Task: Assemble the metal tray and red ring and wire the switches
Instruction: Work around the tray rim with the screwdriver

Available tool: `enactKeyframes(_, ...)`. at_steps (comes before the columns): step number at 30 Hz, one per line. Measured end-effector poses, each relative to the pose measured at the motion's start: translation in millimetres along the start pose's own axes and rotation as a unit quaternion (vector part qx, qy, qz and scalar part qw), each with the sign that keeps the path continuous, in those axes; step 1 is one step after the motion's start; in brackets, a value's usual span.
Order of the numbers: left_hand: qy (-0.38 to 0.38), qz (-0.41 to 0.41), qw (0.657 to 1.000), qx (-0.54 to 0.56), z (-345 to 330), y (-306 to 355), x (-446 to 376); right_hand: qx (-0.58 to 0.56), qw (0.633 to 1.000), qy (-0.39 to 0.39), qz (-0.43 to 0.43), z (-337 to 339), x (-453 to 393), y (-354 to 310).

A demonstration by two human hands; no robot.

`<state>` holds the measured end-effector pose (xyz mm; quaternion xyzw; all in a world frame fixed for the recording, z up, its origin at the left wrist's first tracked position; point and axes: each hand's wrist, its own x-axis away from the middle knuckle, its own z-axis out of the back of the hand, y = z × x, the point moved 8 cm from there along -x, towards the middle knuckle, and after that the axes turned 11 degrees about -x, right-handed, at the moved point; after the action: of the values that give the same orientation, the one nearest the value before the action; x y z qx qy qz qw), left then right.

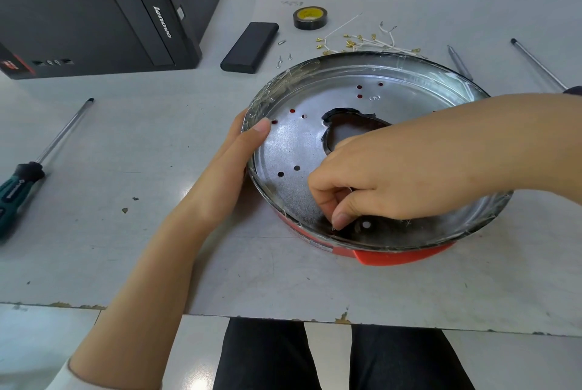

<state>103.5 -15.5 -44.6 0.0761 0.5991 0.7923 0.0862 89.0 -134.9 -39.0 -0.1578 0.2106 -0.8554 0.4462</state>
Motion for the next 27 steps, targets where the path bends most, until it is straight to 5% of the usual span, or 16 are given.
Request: enactKeyframes(27, -0.005, -0.005, 1.000, 0.010, -1, 1, 0, -0.055, 0.995, -0.064, -0.053, 11, -1, -14)
